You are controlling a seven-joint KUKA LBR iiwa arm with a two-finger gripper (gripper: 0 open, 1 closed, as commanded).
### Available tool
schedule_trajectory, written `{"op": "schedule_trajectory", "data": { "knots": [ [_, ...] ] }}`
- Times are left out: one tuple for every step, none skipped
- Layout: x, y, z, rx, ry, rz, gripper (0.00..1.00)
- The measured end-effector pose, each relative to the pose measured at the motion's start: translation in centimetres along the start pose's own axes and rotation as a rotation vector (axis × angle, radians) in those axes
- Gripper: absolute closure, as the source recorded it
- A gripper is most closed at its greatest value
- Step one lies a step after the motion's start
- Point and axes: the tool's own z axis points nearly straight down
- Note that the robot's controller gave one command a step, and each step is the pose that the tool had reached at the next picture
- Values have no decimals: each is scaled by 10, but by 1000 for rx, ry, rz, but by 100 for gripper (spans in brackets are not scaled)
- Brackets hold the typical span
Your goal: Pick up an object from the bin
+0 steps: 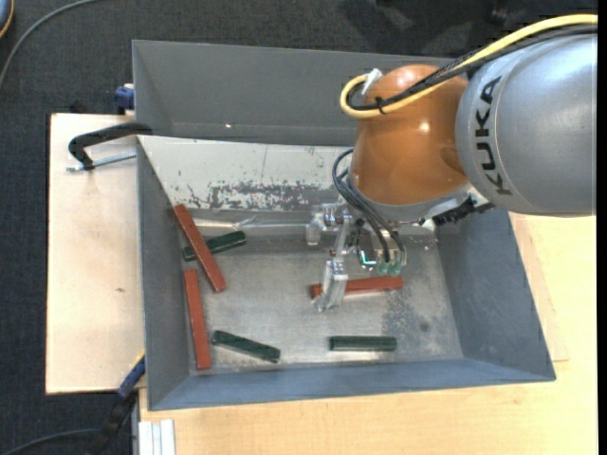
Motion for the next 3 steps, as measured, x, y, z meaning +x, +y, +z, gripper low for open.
{"op": "schedule_trajectory", "data": {
  "knots": [
    [13,-76,130,1,0,173,0],
    [11,-74,127,-2,-7,168,100],
    [-21,-84,8,-2,-23,163,100]
  ]
}}
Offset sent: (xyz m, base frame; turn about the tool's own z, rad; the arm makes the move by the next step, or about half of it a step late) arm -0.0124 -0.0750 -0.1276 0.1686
